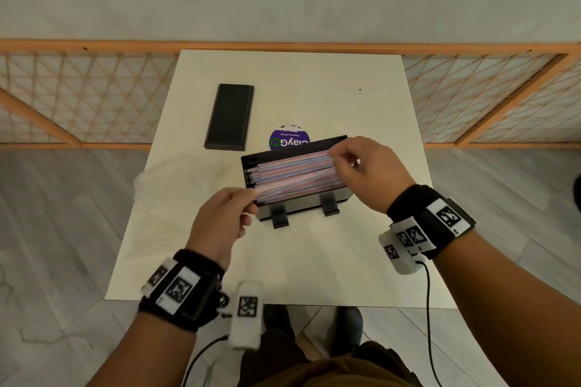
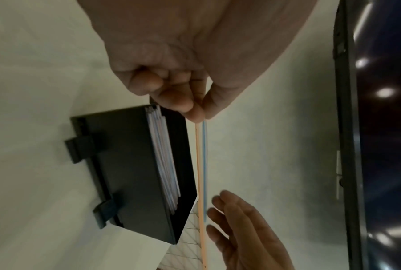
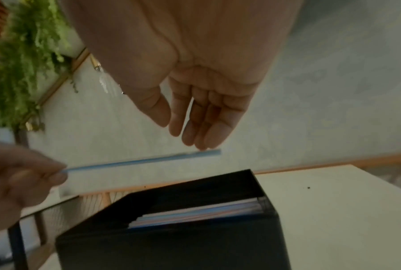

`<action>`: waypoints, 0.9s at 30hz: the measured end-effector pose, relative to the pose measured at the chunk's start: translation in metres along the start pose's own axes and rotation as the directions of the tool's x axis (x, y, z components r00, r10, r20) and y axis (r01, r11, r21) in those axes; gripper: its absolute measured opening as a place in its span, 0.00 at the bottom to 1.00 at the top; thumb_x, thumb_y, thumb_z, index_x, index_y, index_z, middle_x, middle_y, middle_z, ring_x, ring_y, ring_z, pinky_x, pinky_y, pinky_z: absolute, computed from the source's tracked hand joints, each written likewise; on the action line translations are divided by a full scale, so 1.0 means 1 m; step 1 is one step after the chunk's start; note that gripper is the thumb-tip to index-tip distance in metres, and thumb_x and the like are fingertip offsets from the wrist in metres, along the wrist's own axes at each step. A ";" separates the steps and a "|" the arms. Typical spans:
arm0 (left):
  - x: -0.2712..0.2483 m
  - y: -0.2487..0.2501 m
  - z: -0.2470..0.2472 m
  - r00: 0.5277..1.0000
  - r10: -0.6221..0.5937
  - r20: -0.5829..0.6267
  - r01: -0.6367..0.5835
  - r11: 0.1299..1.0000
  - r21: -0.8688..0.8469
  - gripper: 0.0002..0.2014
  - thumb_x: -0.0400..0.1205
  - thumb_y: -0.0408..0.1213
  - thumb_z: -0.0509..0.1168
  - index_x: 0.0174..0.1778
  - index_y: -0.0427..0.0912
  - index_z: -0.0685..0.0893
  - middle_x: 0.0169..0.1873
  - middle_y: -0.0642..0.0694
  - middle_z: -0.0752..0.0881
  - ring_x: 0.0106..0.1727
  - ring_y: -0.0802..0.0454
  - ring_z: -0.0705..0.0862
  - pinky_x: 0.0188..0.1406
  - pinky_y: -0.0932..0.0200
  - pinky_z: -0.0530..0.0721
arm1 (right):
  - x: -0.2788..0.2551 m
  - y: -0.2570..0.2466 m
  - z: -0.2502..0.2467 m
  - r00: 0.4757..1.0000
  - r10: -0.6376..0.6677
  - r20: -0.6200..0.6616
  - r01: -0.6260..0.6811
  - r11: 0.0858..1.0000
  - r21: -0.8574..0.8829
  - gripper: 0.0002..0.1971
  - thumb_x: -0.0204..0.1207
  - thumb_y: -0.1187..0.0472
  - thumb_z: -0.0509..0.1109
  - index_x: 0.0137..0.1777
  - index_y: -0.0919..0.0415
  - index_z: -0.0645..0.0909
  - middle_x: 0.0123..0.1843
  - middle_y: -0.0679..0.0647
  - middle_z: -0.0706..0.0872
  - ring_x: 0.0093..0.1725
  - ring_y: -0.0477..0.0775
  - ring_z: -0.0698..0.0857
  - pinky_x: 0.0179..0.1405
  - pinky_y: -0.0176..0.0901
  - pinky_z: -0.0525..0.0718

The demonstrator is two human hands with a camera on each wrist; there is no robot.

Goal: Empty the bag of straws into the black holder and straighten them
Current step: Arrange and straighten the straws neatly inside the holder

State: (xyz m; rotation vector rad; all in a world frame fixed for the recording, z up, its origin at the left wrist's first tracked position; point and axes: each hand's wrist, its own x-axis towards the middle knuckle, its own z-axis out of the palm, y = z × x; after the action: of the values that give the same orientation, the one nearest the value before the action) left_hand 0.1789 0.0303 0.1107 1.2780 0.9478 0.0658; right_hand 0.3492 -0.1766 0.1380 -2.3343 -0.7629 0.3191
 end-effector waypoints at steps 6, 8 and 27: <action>0.046 0.014 0.038 0.988 0.150 0.019 -0.146 0.914 0.379 0.11 0.81 0.45 0.71 0.37 0.42 0.89 0.30 0.50 0.87 0.30 0.53 0.81 0.34 0.60 0.80 | 0.032 -0.005 0.013 0.947 0.053 0.318 0.045 0.955 -0.293 0.14 0.86 0.53 0.62 0.65 0.51 0.84 0.62 0.51 0.87 0.56 0.53 0.85 0.61 0.49 0.84; 0.054 0.011 0.035 0.964 0.267 -0.002 -0.212 0.772 0.600 0.11 0.80 0.50 0.71 0.42 0.46 0.90 0.36 0.53 0.88 0.40 0.53 0.85 0.41 0.58 0.80 | 0.039 -0.004 0.021 0.939 0.045 0.342 0.095 0.920 -0.381 0.15 0.86 0.54 0.61 0.66 0.53 0.84 0.63 0.54 0.86 0.60 0.56 0.84 0.62 0.49 0.82; 0.064 0.004 0.021 0.948 0.318 -0.009 -0.225 0.691 0.687 0.20 0.88 0.35 0.61 0.76 0.54 0.79 0.57 0.45 0.87 0.55 0.47 0.85 0.57 0.54 0.86 | 0.052 -0.008 0.037 0.888 0.153 0.433 0.119 0.835 -0.538 0.16 0.80 0.49 0.69 0.66 0.49 0.83 0.61 0.54 0.83 0.58 0.58 0.85 0.55 0.49 0.83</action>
State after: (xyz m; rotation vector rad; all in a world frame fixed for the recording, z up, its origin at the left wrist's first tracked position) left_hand 0.2349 0.0491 0.0781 2.1293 0.9122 0.0311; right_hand 0.3720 -0.1219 0.1133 -2.8524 -1.1935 0.7739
